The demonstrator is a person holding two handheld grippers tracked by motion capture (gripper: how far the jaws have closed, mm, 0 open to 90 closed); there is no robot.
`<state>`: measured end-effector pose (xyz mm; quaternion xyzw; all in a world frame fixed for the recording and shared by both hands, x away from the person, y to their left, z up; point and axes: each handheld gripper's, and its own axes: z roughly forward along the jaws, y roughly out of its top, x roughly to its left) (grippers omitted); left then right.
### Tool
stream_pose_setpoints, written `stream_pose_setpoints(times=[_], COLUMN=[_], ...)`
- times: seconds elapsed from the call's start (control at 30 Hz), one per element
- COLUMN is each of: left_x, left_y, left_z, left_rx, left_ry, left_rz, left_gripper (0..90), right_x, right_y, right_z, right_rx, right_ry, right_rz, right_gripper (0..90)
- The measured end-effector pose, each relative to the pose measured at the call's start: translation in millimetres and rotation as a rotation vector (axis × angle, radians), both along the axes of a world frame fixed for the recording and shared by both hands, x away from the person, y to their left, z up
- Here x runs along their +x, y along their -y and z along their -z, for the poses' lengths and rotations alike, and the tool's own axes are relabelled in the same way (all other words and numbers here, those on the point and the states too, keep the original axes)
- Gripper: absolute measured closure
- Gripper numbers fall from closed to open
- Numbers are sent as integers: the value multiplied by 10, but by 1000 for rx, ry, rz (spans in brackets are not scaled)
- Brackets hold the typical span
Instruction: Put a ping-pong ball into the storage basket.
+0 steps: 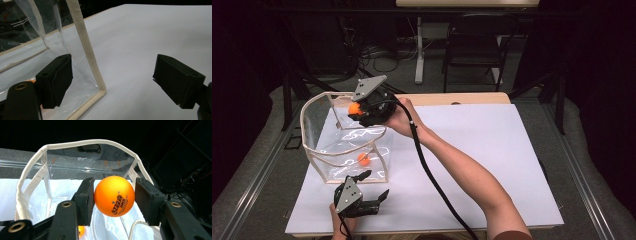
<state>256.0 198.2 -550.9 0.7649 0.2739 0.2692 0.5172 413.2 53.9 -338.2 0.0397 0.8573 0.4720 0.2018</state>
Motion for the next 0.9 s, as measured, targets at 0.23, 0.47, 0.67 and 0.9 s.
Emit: stream_pose_setpoints(times=[0.23, 0.47, 0.67, 0.9], left_x=[-6, 0, -7, 0], left_y=[11, 1, 6, 4], left_z=[-3, 0, -4, 1], left_rx=[3, 3, 2, 6], left_ry=[5, 1, 5, 2], left_rz=[4, 1, 3, 4], left_gripper=[157, 158, 158, 158], right_x=[50, 70, 72, 60], right_y=[-10, -25, -48, -101], right_z=[39, 60, 76, 100], right_rx=[-6, -19, -27, -48], right_ry=[-16, -22, -34, -39], right_rz=[10, 10, 11, 0], right_gripper=[508, 508, 508, 508])
